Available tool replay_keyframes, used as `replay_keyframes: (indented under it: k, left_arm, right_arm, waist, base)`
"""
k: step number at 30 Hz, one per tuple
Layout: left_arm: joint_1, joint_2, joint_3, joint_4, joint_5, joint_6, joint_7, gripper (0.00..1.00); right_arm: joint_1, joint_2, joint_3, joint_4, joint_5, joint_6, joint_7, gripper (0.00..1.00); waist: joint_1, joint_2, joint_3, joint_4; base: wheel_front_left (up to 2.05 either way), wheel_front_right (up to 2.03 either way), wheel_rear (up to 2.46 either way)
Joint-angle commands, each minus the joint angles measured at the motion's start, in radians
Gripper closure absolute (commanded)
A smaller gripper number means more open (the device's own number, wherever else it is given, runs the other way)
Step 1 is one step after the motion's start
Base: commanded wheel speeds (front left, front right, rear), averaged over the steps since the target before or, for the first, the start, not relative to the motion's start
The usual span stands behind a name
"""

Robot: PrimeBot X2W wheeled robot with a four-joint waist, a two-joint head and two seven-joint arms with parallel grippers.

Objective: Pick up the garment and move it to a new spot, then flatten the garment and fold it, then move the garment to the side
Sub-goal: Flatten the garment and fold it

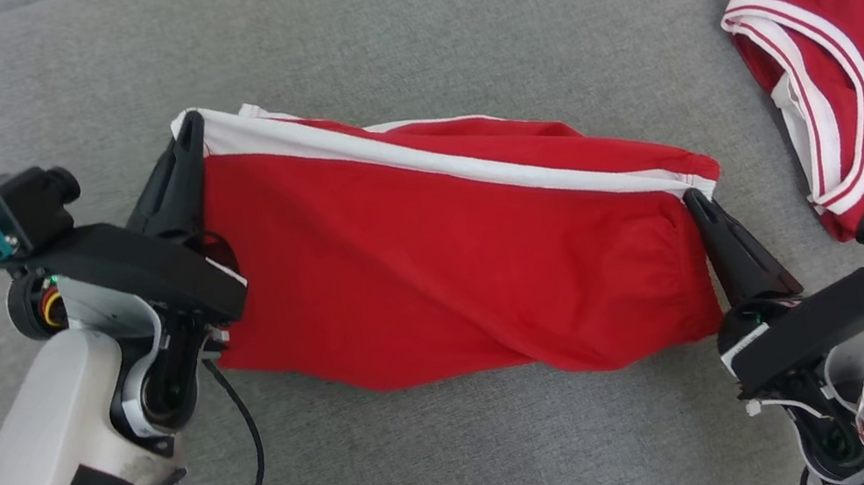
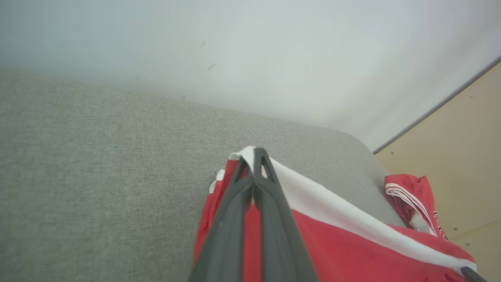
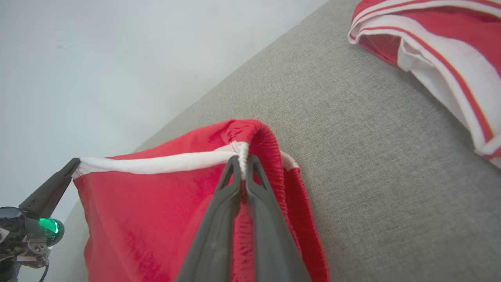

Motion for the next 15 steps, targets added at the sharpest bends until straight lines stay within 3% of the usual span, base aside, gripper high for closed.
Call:
replay_keyframes:
  k: [1, 12, 13, 14, 15]
  left_arm:
    - [-0.02, -0.004, -0.001, 0.015, 0.01, -0.002, -0.001, 1.0]
    - [-0.109, -0.025, -0.004, 0.141, 0.027, 0.003, -0.016, 1.0]
    - [-0.114, -0.03, -0.005, 0.151, 0.026, 0.003, -0.014, 1.0]
    - [-0.119, -0.031, -0.008, 0.163, 0.033, 0.006, -0.016, 0.79]
    - [-0.123, -0.035, -0.009, 0.174, 0.034, 0.009, -0.02, 0.09]
  right_arm:
    - [-0.016, 0.001, 0.009, 0.011, 0.014, -0.002, -0.014, 1.0]
    - [-0.102, 0.001, 0.067, 0.123, 0.035, -0.002, -0.097, 1.0]
    - [-0.109, 0.001, 0.073, 0.132, 0.038, -0.002, -0.101, 0.85]
    - [-0.114, 0.001, 0.078, 0.139, 0.042, -0.002, -0.105, 0.28]
    - [-0.118, 0.001, 0.082, 0.148, 0.044, -0.002, -0.106, 0.0]
  waist:
    - [-0.0003, -0.0002, 0.022, -0.022]
    - [-0.0003, -0.0002, 0.047, -0.049]
    - [-0.0003, -0.0002, 0.048, -0.049]
    - [-0.0003, -0.0002, 0.048, -0.049]
    - [-0.0003, -0.0002, 0.047, -0.048]
  base:
    - [0.0, 0.0, 0.0]
    - [0.0, 0.0, 0.0]
    - [0.0, 0.0, 0.0]
    - [0.0, 0.0, 0.0]
    - [0.0, 0.0, 0.0]
